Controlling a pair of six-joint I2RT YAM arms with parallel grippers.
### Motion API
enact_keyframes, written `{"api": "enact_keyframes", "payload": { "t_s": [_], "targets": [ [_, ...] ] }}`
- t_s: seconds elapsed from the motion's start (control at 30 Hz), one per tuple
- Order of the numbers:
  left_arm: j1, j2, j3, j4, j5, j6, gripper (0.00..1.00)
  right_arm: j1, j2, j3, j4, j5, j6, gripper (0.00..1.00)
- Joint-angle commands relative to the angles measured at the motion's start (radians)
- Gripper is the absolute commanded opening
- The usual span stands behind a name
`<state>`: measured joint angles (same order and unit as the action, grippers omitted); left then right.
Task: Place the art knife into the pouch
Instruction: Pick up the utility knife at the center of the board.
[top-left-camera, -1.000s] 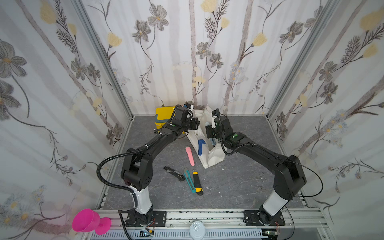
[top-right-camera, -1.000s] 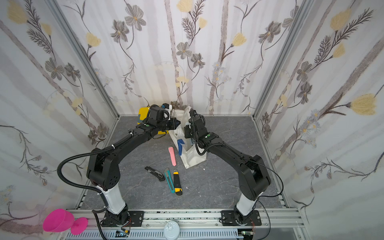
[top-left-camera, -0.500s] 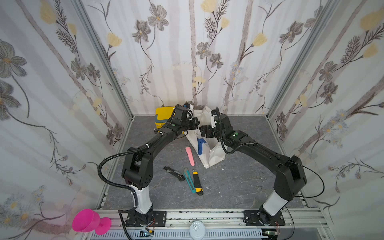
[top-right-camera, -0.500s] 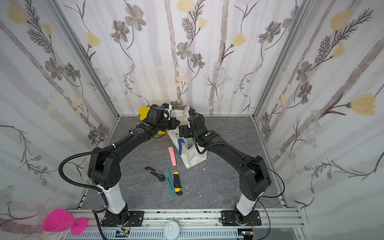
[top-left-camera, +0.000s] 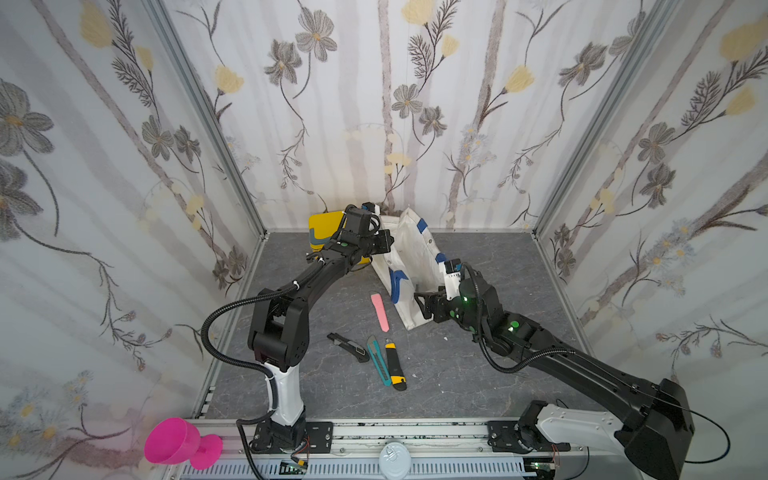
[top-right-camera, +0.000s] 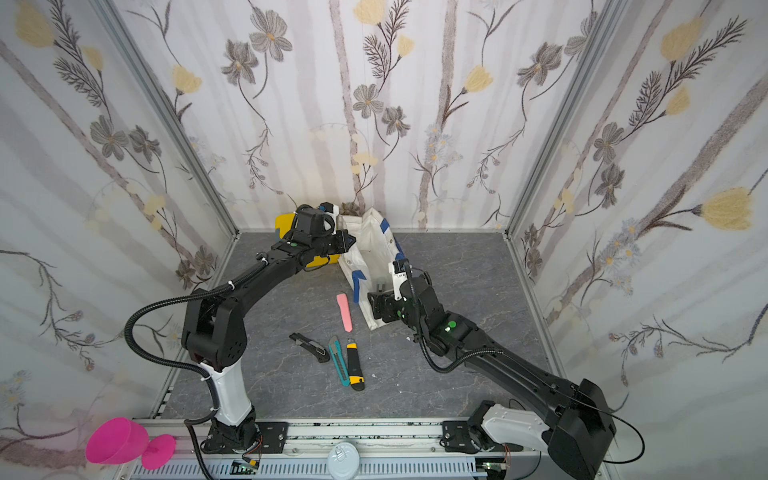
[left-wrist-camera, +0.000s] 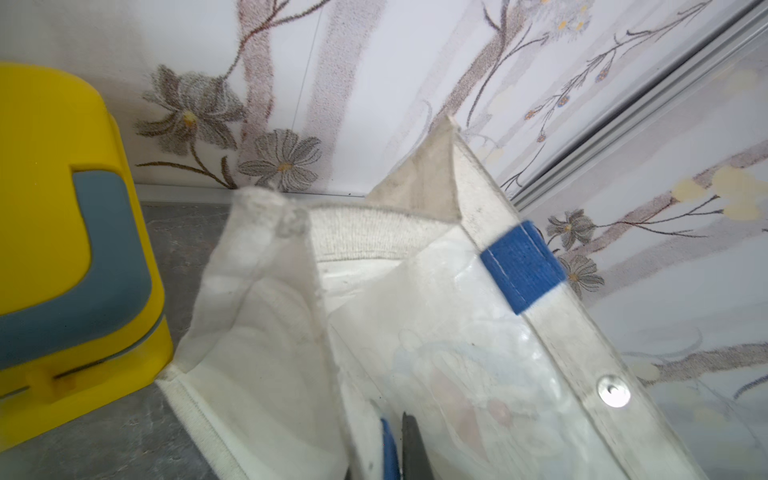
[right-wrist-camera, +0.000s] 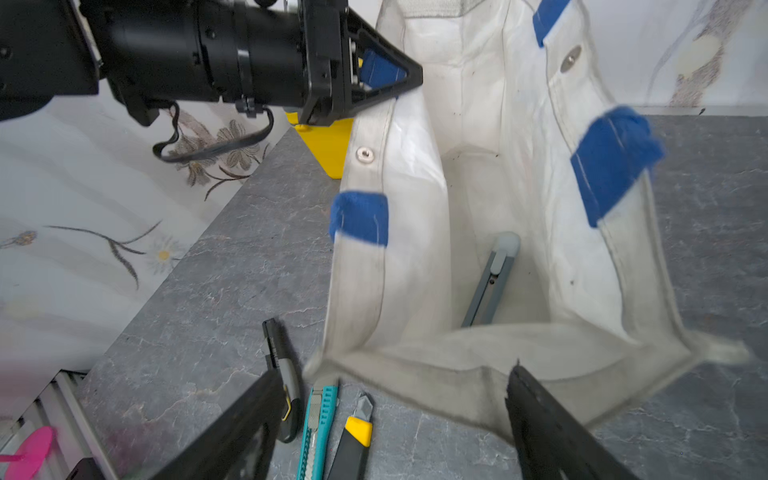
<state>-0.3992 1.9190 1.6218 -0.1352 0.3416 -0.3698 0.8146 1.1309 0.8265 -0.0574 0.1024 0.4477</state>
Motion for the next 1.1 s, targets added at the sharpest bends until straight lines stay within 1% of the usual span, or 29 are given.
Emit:
{"api": "enact_keyframes", "payload": {
  "t_s": [0.0,0.13,0.27,0.37,0.6,0.8,1.07],
  "targets": [
    [0.002,0.009,0.028,0.042,-0.022,0.005,0.00,0.057,-0.049,-0.116,0.078,-0.040,0.091,0.77],
    [0.001,0.011,0.031,0.042,-0.012,-0.005,0.00,0.154,-0.045,-0.204,0.110,-0.043,0.119,0.76],
    [0.000,0.006,0.030,0.039,-0.004,-0.011,0.00,0.241,0.024,-0.211,0.072,-0.032,0.120,0.75],
    [0.000,0.006,0.030,0.036,-0.006,-0.012,0.00,0.279,0.068,-0.212,0.076,-0.032,0.138,0.74],
    [0.000,0.001,0.030,0.029,-0.006,-0.017,0.00,0.314,0.190,-0.181,0.058,-0.046,0.168,0.74],
    [-0.003,0.000,0.029,0.023,-0.001,-0.015,0.00,0.323,0.292,-0.135,0.044,-0.120,0.180,0.73],
    [-0.002,-0.004,0.027,0.016,0.002,-0.011,0.00,0.358,0.372,-0.099,0.032,-0.121,0.212,0.71]
  ]
}}
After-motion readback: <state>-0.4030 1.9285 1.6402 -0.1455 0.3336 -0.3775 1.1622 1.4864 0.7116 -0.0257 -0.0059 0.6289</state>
